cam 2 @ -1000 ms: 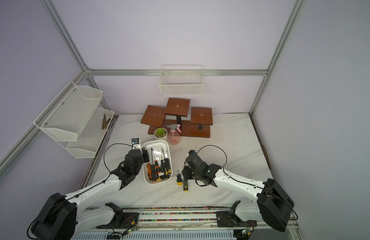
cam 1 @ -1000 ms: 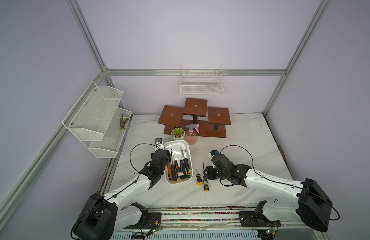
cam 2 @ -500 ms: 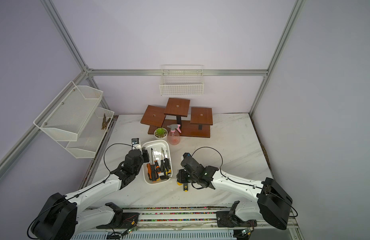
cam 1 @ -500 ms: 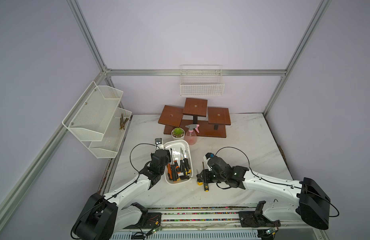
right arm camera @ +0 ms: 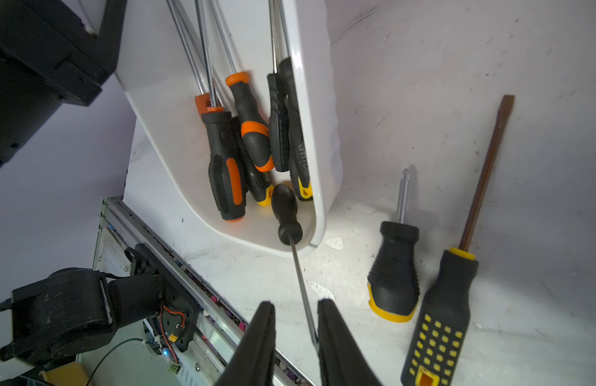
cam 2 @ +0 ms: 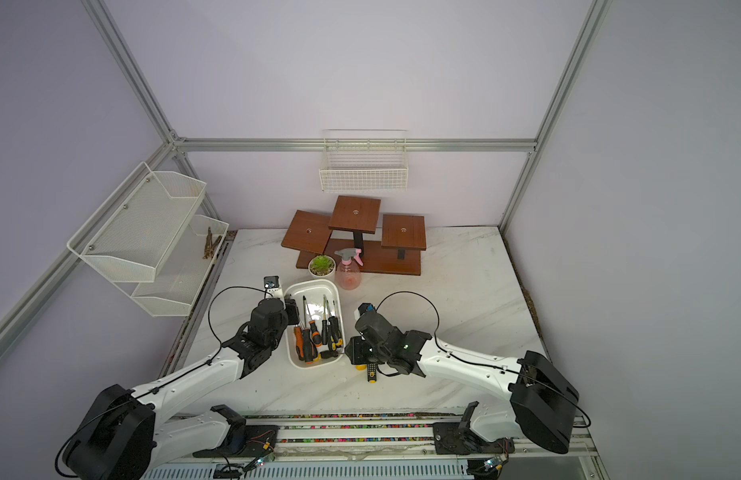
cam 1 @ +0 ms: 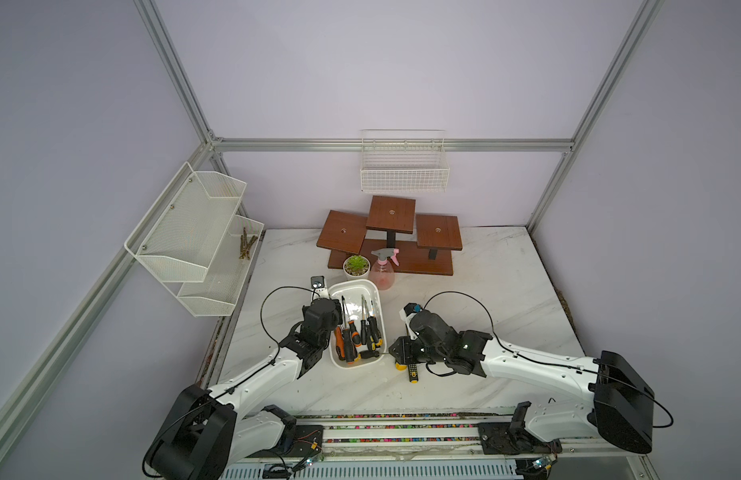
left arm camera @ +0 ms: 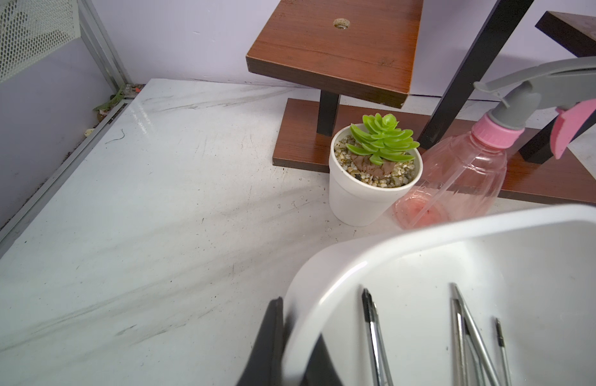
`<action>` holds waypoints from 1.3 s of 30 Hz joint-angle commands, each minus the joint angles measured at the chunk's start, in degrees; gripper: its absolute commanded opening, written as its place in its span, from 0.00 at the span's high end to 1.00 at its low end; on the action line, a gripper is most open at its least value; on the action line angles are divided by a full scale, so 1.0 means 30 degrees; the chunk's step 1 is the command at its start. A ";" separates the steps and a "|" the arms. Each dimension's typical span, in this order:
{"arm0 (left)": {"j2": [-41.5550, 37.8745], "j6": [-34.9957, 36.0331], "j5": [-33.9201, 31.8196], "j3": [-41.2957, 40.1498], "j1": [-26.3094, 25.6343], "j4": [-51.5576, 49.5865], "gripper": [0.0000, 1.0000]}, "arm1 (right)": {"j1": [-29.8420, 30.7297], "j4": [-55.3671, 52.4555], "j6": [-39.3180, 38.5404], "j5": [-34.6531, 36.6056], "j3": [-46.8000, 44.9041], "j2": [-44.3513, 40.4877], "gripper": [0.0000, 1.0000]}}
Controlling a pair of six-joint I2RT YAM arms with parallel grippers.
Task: Take out the screwdriver from the storage box
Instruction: Adjust the screwdriver in the storage box.
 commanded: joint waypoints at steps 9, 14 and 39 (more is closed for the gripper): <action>-0.0015 -0.0044 -0.0399 0.0759 -0.0074 0.0742 1.00 | 0.0109 0.0402 0.0248 0.0236 -0.0246 0.0336 0.72; 0.0092 -0.0047 -0.0399 0.0796 -0.0074 0.0780 1.00 | 0.0151 0.0171 0.0157 0.0626 -0.0481 0.0017 0.72; 0.0195 -0.0064 -0.0513 0.0906 -0.0074 0.0683 1.00 | 0.1323 -0.0554 0.0916 0.3211 -0.0484 0.0301 0.70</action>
